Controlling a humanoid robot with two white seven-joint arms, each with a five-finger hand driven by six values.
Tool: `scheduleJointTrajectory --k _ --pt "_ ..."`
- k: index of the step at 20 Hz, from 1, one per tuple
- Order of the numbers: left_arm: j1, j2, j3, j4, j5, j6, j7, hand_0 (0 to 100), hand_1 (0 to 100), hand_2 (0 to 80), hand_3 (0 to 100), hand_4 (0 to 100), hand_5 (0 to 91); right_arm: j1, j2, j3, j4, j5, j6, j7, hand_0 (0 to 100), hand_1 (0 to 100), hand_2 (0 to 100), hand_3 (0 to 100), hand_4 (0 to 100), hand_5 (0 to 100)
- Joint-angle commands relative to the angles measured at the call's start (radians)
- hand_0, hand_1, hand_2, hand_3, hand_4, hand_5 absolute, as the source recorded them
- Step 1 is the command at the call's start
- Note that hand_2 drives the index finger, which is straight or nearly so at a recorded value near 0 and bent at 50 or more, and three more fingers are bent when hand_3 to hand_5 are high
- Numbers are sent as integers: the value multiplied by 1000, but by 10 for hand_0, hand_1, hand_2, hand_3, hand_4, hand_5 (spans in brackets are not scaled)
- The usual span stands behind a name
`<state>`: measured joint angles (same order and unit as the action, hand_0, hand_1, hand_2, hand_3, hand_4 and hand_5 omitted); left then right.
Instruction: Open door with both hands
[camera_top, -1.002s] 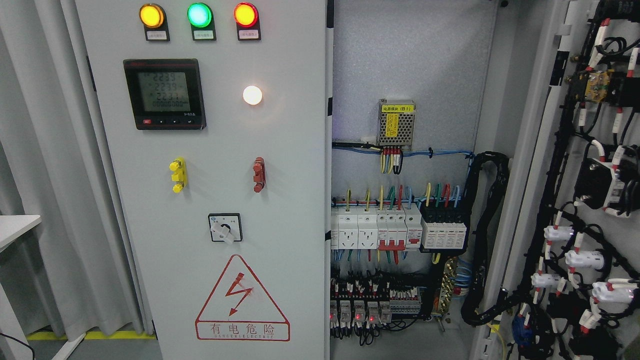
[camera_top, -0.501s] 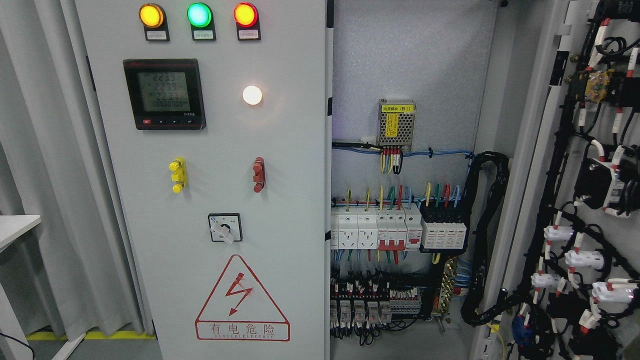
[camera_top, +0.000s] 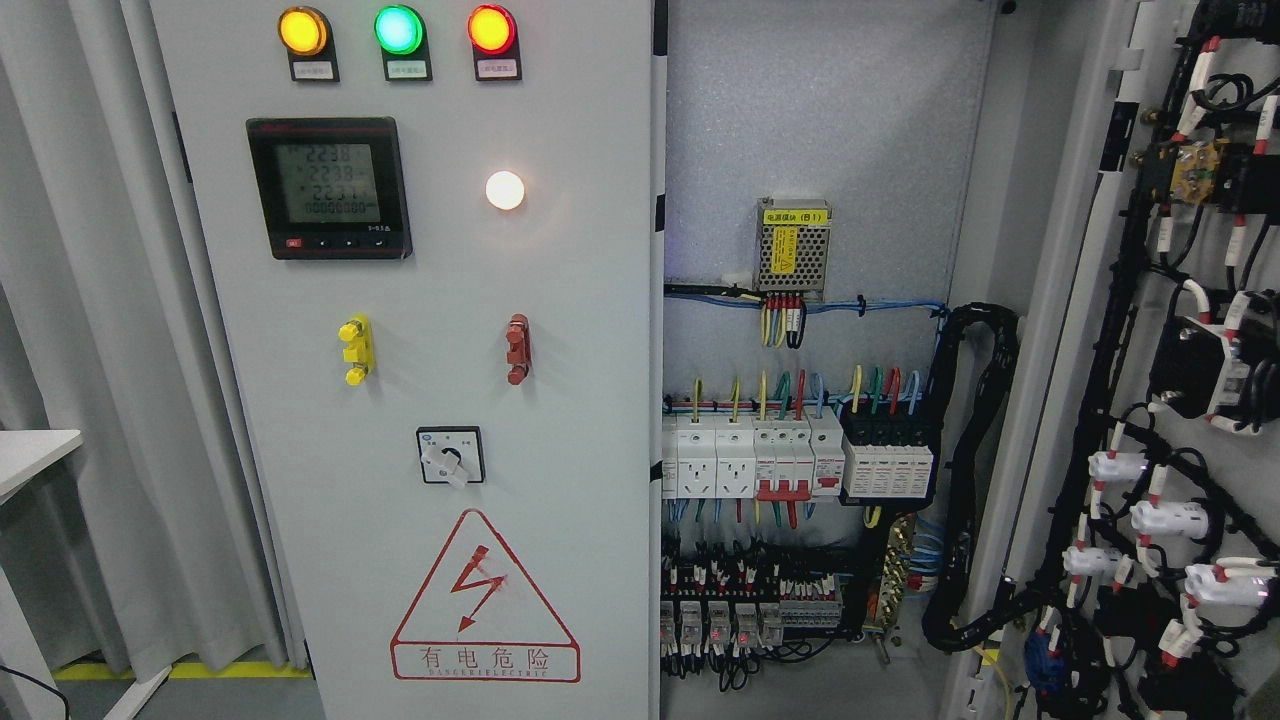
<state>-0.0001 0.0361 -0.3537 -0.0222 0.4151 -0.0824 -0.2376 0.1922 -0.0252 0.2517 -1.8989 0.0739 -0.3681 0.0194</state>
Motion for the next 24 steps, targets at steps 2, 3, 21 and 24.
scheduleJointTrajectory --k 2,3,21,24 --pt "-23 5 9 -2 -1 1 6 290 0 28 28 34 0 -170 25 -17 -68 -16 81 -4 219 0 0 0 0 0" --pt "-23 5 9 -2 -1 1 7 290 0 28 28 34 0 -212 25 -28 -63 -48 104 -3 219 0 0 0 0 0" --pt "-31 19 9 -1 -1 1 7 290 0 28 28 34 0 -614 25 -46 87 -276 411 21 219 0 0 0 0 0" --pt "-35 19 9 -1 -1 1 9 289 0 28 29 34 0 -660 25 -34 144 -286 437 19 219 0 0 0 0 0"
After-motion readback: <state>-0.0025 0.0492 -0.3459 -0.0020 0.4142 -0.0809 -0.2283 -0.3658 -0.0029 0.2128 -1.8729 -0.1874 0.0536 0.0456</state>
